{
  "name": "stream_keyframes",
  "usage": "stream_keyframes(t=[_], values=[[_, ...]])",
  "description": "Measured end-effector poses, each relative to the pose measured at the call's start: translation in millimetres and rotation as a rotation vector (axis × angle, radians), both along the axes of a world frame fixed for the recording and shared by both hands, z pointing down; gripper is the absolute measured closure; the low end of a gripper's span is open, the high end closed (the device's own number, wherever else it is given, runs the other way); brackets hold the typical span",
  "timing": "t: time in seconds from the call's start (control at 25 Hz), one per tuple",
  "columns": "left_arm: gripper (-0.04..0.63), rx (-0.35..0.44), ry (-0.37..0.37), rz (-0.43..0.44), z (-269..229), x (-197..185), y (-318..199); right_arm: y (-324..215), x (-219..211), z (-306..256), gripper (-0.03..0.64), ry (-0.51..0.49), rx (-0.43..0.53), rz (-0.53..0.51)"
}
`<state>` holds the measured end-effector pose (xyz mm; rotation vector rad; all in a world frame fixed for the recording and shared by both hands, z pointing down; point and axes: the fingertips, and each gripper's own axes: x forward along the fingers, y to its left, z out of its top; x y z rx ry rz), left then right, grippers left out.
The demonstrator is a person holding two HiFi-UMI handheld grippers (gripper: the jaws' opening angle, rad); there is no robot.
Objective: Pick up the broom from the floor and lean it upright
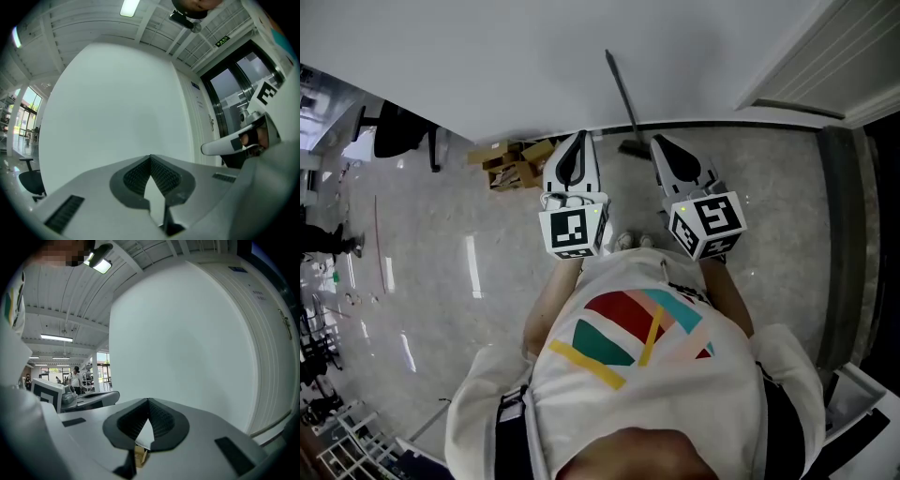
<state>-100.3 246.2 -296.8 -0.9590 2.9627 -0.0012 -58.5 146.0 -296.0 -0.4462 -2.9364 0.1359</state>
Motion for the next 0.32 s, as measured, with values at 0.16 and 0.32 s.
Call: stream_keyframes(t=[0.16,0.32], values=[[0.551,0.013,0.003,0.01,-2,7,0,1,3,0,0.604,0.0,-0.01,0.001],[0.551,0.04,0.004,0.013,-7,13,3,4,6,-4,0.604,-0.006,-0.017,-0.007]])
